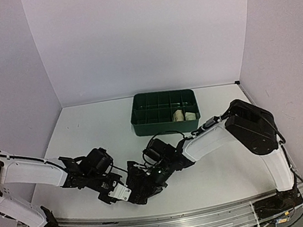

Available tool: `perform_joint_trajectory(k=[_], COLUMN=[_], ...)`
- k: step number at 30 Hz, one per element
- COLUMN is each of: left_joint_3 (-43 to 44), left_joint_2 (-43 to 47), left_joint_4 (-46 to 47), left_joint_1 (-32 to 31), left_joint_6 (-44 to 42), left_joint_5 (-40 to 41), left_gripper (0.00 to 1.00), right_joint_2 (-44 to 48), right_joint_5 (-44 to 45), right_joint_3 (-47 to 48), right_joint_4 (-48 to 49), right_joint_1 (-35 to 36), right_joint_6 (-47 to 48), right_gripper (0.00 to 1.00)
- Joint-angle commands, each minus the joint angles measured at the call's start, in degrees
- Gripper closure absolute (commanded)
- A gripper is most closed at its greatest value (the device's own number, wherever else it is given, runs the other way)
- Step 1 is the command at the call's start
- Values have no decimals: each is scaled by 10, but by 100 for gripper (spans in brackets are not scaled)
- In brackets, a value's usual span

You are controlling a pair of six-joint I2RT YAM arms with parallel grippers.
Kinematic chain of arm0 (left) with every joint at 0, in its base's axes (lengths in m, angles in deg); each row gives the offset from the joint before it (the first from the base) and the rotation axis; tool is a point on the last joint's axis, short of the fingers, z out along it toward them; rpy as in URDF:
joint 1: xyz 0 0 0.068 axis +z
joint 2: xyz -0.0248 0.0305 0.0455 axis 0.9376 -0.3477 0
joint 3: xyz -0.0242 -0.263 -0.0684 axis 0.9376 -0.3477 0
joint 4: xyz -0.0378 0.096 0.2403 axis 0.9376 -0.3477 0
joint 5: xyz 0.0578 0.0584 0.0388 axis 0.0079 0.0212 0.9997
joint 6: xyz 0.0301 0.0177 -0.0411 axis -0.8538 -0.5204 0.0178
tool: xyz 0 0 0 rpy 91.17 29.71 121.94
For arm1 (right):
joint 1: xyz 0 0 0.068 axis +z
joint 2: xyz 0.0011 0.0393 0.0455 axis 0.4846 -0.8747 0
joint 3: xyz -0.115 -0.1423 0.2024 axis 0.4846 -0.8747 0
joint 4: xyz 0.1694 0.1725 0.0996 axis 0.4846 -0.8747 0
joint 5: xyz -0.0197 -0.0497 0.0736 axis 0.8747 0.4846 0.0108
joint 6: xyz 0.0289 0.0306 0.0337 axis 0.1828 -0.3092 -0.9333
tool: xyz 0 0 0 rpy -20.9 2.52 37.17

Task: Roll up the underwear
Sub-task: Roll the underwear to the center of the board.

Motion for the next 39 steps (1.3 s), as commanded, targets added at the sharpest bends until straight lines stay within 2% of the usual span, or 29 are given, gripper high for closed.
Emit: perform_joint_trajectory(k=[1, 6, 13, 16, 22, 28, 32, 39], left_joint_3=[38, 71, 136, 157, 210, 249, 240, 230], left_joint_2=[-45, -92, -175, -211, -285, -347, -347, -341], left_joint_4=[-127, -201, -277, -299, -348, -383, -366, -351], left_joint_1=[-1, 5, 51, 97, 139, 150, 156, 159], left_joint_6=[43, 67, 102, 109, 103, 103, 102, 93], left_joint_5=[-29, -77, -171, -217, -268, -278, -265, -251], left_gripper=[100, 100, 100, 100, 100, 100, 100, 100], right_joint_2=[34, 152, 281, 319, 251, 154, 123, 94], right_joint_5=[96, 173, 281, 364, 489, 568, 529, 547], right_joint_3=[-24, -82, -197, -224, -148, -70, -54, -46], right_joint_4=[-88, -45, 37, 68, 55, 25, 15, 9], right_joint_1=[-1, 4, 38, 94, 168, 172, 167, 164], right_joint_6=[43, 121, 236, 336, 503, 613, 615, 606], right_gripper=[63, 47, 46, 45, 42, 37, 37, 42])
